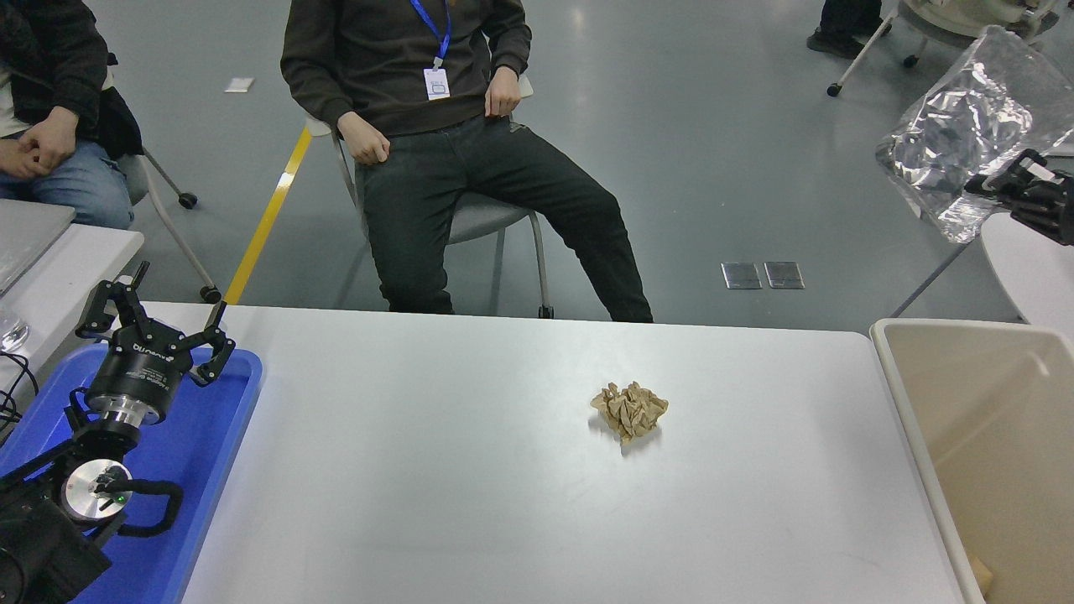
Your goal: Clean the table surface
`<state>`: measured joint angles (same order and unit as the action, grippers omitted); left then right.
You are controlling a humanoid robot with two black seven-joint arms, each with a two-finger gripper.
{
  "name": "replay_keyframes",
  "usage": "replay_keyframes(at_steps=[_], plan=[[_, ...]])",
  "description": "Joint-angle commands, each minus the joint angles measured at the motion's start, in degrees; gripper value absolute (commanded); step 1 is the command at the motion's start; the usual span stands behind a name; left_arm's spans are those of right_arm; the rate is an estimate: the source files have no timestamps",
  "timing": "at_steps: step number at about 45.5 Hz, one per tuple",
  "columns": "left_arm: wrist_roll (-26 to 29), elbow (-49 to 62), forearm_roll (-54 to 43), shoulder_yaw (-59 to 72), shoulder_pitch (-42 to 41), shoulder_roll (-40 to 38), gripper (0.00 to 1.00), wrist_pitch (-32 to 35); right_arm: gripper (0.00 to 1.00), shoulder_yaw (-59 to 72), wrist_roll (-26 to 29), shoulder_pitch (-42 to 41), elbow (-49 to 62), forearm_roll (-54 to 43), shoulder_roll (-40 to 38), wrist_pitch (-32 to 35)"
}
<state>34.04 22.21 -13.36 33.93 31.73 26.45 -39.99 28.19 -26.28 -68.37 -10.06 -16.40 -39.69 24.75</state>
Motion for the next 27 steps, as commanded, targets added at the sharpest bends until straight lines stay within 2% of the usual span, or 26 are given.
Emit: replay_keyframes(at_steps=[1,15,23,27], plan=[[0.1,-0.1,0.0,0.0,0.0,0.0,1.00,0.0,0.00,-2.1,6.0,4.8,4.2,3.3,-0.2,-2.5],[0.0,0.0,0.0,0.0,0.0,0.0,1.00,0.0,0.00,-4.2,20.0,7.5,5.5,3.5,0.1,-7.0],[0.0,-0.1,0.0,0.0,0.0,0.0,1.00,0.0,0.00,-7.0,27.0,10.2,5.5,3.7,0.5,-11.9],[0.1,0.0,0.0,0.0,0.0,0.0,1.00,0.0,0.00,-8.0,28.6,11.3,5.5,3.7,1.3,-15.1]])
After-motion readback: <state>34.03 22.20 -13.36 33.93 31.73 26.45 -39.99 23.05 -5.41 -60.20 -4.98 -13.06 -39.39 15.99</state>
